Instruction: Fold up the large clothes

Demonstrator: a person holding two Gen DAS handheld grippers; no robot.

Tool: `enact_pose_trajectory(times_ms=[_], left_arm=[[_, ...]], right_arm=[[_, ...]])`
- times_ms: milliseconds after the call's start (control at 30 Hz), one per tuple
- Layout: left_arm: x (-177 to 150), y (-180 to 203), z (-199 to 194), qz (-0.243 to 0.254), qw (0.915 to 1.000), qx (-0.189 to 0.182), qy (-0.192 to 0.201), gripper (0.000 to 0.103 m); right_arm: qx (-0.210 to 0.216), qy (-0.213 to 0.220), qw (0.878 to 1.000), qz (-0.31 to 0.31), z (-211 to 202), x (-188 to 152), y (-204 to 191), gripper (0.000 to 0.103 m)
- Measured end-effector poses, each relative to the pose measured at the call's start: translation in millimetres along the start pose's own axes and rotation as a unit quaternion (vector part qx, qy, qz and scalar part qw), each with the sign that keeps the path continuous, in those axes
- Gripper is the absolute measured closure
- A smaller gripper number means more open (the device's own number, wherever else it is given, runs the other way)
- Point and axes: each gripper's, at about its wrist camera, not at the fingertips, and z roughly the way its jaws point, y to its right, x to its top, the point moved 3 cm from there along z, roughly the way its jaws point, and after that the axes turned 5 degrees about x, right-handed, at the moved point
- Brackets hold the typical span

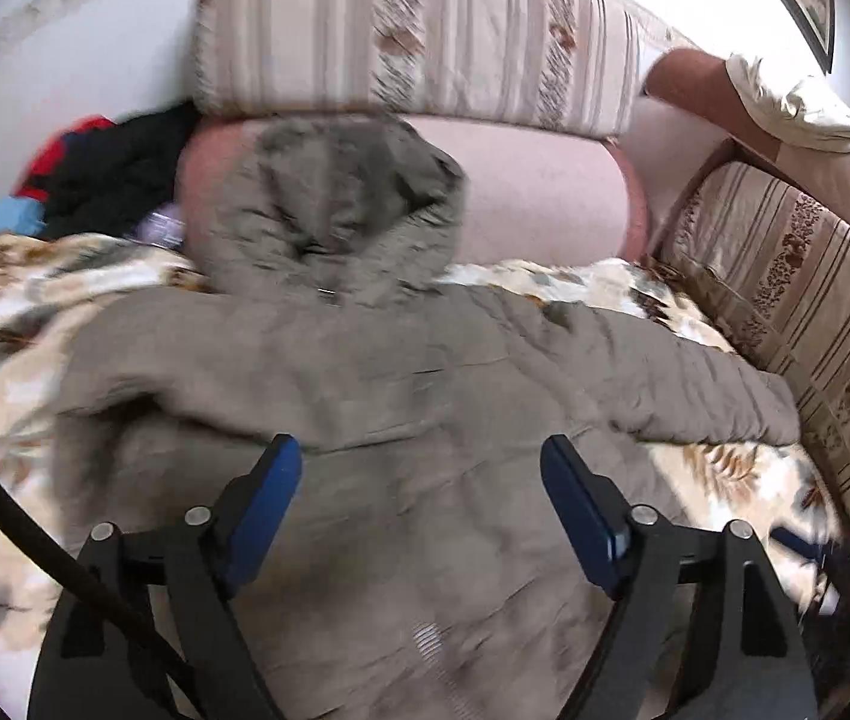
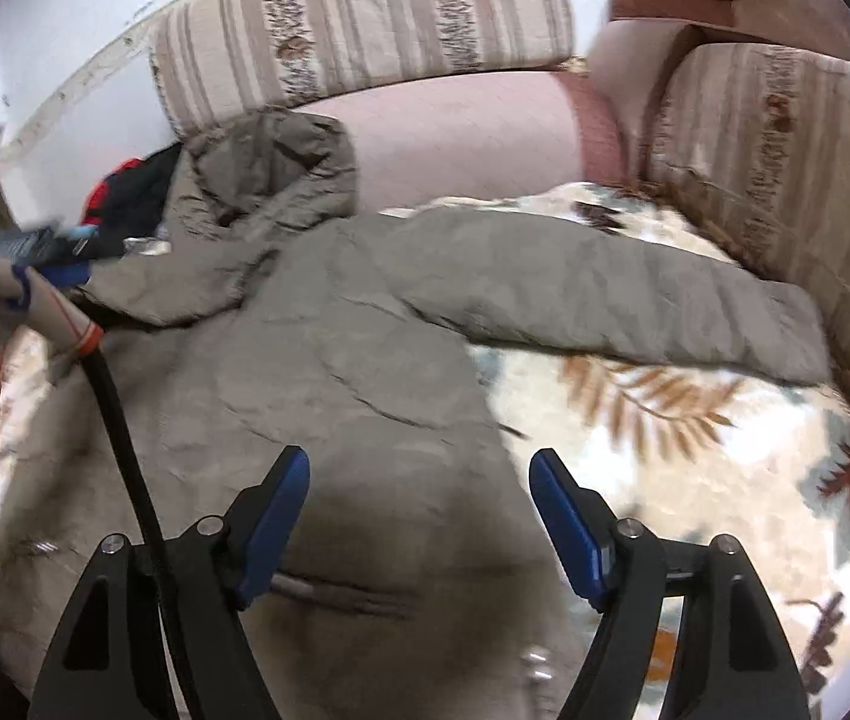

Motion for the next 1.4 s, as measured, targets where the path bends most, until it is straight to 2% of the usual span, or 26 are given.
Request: enact_pose_trajectory(times_ms=[67, 133, 200, 267, 367, 467, 567, 600, 633, 667, 700, 733, 800, 867, 933, 1000, 1067, 1167, 1233, 1300, 1400], left_arm=[[-18.9, -25.1, -20.3, -0.007, 0.9982, 0.057, 0.017, 0.019], [-40.9, -58.1, -35.7, -0.035, 0.9925, 0.114, 0.028, 0.018], [-61.9, -85.3, -43.9, -0.061, 0.9865, 0.147, 0.040, 0.018], [-82.3, -107.7, -42.2, -0.080, 0.9805, 0.175, 0.044, 0.018], [-104.1, -134.1, -32.2, -0.105, 0.9766, 0.184, 0.038, 0.018], [-119.4, -155.1, -27.3, -0.138, 0.9749, 0.171, 0.034, 0.018], [-116.3, -162.8, -29.6, -0.153, 0.9782, 0.136, 0.035, 0.018], [-113.5, -162.7, -30.0, -0.152, 0.9784, 0.134, 0.042, 0.018], [-111.8, -162.6, -32.7, -0.149, 0.9784, 0.135, 0.051, 0.018], [-110.6, -161.9, -33.9, -0.144, 0.9790, 0.134, 0.054, 0.018], [-110.6, -159.3, -33.5, -0.140, 0.9796, 0.134, 0.053, 0.018], [-112.0, -158.2, -31.8, -0.134, 0.9808, 0.133, 0.049, 0.018], [-115.1, -156.3, -28.9, -0.131, 0.9817, 0.132, 0.039, 0.018], [-116.2, -156.3, -26.7, -0.133, 0.9817, 0.133, 0.031, 0.018], [-117.2, -156.9, -27.1, -0.136, 0.9816, 0.132, 0.029, 0.018], [-118.1, -156.5, -26.9, -0.134, 0.9818, 0.131, 0.027, 0.018], [-118.6, -155.5, -24.7, -0.132, 0.9819, 0.134, 0.023, 0.018], [-120.7, -154.5, -19.8, -0.130, 0.9815, 0.140, 0.015, 0.018], [-121.7, -153.5, -18.4, -0.131, 0.9813, 0.141, 0.011, 0.018], [-122.4, -152.5, -20.1, -0.133, 0.9809, 0.142, 0.012, 0.018], [-122.4, -148.1, -26.9, -0.132, 0.9806, 0.144, 0.013, 0.018]], right_arm=[[0.040, -0.013, 0.999, 0.009, 15.8, 16.8, -15.2, 0.023], [0.087, -0.034, 0.995, 0.030, 41.3, 36.5, -33.2, 0.023], [0.126, -0.062, 0.989, 0.043, 72.0, 55.1, -52.4, 0.023], [0.139, -0.089, 0.984, 0.061, 110.1, 73.0, -69.4, 0.023], [0.124, -0.111, 0.981, 0.098, 166.0, 95.8, -84.6, 0.023], [0.105, -0.111, 0.981, 0.117, 211.8, 116.7, -98.5, 0.023], [0.091, -0.123, 0.980, 0.123, 243.3, 128.2, -110.6, 0.023], [0.094, -0.128, 0.980, 0.125, 248.1, 130.1, -115.3, 0.030], [0.105, -0.133, 0.978, 0.124, 250.7, 131.5, -119.4, 0.052], [0.107, -0.141, 0.977, 0.117, 251.1, 132.9, -123.9, 0.060], [0.109, -0.139, 0.978, 0.109, 248.9, 134.6, -126.4, 0.075], [0.106, -0.136, 0.980, 0.101, 245.1, 136.9, -127.2, 0.084], [0.067, -0.123, 0.987, 0.076, 232.7, 140.3, -121.8, 0.086], [0.002, -0.106, 0.993, 0.060, 224.1, 146.1, -105.4, 0.088], [-0.051, -0.101, 0.992, 0.053, 221.3, 147.3, -87.7, 0.088], [-0.082, -0.102, 0.990, 0.052, 220.5, 146.6, -72.8, 0.088], [-0.093, -0.110, 0.988, 0.056, 222.8, 142.9, -62.9, 0.088], [-0.102, -0.121, 0.986, 0.056, 230.8, 135.8, -60.6, 0.082], [-0.114, -0.109, 0.986, 0.055, 226.8, 134.7, -59.5, 0.070], [-0.115, -0.093, 0.987, 0.061, 216.8, 137.5, -57.5, 0.052], [-0.096, -0.066, 0.991, 0.066, 179.4, 138.9, -51.8, 0.040]])
